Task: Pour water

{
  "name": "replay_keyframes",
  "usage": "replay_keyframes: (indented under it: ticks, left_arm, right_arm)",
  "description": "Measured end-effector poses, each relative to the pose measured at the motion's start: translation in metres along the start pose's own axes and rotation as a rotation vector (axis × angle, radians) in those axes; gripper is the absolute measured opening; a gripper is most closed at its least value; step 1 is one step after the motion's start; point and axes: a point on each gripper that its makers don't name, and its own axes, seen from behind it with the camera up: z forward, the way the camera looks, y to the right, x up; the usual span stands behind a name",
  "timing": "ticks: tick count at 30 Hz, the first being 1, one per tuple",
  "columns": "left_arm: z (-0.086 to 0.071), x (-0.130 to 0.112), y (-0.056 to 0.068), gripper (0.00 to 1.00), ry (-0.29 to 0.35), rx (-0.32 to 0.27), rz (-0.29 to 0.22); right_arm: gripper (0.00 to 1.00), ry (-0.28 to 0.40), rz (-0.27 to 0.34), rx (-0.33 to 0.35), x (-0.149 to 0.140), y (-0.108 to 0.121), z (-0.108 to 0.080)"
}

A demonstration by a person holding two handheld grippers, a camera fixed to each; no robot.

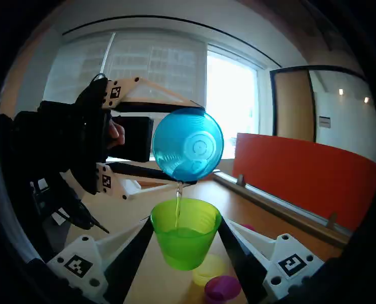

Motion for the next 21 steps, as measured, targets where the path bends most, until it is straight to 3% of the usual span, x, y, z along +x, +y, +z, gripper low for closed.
replay_keyframes:
  ticks: [21]
  left_arm:
    - [0.0009,0.0016,-0.0037,0.87,0.007,-0.003,0.039]
  right_arm:
    - [0.92,-0.001,0.000,-0.003,-0.0018,0.0007,-0.0020]
